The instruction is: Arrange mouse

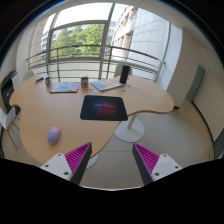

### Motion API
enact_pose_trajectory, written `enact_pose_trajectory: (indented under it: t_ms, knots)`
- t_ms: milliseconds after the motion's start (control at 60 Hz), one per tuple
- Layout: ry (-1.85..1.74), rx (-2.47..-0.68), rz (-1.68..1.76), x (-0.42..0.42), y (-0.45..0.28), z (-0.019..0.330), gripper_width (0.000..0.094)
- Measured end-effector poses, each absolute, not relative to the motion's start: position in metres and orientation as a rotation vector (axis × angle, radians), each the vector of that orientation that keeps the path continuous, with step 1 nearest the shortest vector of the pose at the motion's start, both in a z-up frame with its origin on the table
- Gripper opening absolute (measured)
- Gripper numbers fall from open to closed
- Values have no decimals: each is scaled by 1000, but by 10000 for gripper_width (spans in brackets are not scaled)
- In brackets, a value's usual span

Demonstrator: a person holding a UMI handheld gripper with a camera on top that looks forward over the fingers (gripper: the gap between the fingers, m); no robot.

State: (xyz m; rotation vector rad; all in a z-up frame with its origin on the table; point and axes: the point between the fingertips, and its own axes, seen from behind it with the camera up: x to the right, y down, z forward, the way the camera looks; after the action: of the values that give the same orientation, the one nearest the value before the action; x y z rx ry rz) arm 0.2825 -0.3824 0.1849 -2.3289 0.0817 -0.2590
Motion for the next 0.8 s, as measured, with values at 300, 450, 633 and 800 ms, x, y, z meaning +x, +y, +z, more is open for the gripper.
enact_pose_trajectory:
  t_ms: [300, 450, 633, 800]
  knots:
    - [148, -2326, -264, 273, -437, 134, 845]
    - [201, -2350, -191, 219, -468, 85, 842]
    - [142, -2295, -91, 113, -428, 45, 843]
    - [100, -2206, -36, 37, -343, 23, 844]
